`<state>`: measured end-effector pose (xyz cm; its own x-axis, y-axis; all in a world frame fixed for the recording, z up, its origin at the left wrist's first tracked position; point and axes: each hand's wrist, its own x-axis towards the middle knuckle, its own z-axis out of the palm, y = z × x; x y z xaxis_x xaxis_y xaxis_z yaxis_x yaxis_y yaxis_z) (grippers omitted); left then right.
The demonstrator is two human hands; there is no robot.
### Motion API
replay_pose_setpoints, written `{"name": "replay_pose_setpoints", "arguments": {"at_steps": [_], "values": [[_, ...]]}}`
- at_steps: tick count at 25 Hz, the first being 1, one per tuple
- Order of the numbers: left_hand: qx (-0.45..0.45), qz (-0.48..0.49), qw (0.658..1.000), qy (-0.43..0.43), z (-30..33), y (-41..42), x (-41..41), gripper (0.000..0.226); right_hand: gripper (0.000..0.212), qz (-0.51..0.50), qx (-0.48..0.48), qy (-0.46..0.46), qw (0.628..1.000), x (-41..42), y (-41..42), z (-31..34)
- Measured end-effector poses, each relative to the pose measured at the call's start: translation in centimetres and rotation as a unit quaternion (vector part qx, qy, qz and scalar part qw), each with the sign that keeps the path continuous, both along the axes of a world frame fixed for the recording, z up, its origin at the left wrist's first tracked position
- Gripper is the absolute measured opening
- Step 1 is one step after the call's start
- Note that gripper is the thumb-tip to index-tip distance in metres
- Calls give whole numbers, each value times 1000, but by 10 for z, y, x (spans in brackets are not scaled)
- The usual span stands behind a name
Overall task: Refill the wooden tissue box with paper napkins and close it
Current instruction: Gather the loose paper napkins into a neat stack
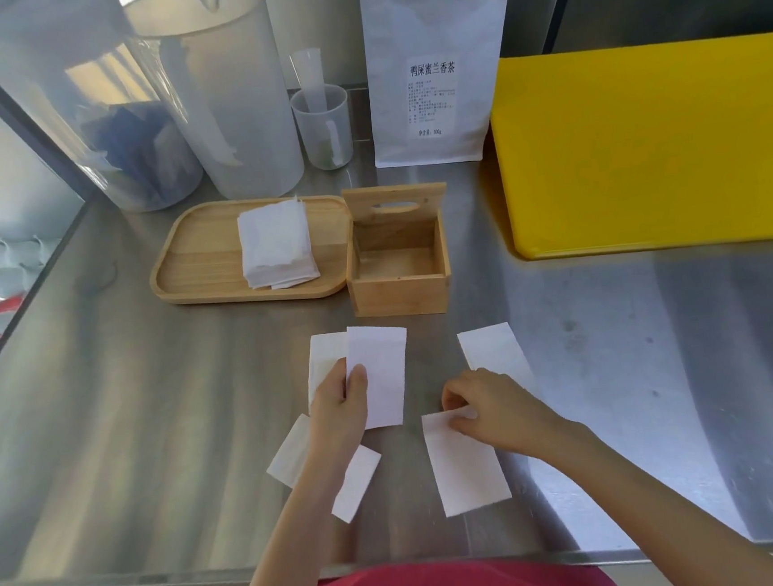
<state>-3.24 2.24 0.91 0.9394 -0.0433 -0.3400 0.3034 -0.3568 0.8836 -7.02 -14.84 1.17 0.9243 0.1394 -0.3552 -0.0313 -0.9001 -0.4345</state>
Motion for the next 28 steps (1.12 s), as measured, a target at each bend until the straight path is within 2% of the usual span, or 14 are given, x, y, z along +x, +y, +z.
{"name": "replay_pose_setpoints", "arguments": {"at_steps": [2,4,6,8,9,12,16,21,28], "values": [[-15,4,1000,12,0,1,1,27,13,-66,115,0,991,2,-5,16],[-67,13,997,41,2,0,0,23,14,-107,208,-7,972,6,-9,36],[-149,20,983,109,7,-3,-3,24,18,-140,310,8,940,12,-11,50],[-175,9,974,143,11,-6,-4,30,21,-177,392,39,902,18,-8,55],[-178,0,973,149,13,-8,-4,32,20,-185,400,44,897,20,-5,55],[-211,-10,963,167,21,-14,-4,32,13,-194,344,-4,919,27,3,48],[-252,-5,948,192,25,-17,-6,31,20,-235,308,-51,921,31,6,43],[-238,-42,956,169,24,-14,-11,29,21,-248,287,-47,924,30,5,38],[-220,-55,965,134,25,-13,-14,21,21,-208,235,-69,947,34,7,37]]}}
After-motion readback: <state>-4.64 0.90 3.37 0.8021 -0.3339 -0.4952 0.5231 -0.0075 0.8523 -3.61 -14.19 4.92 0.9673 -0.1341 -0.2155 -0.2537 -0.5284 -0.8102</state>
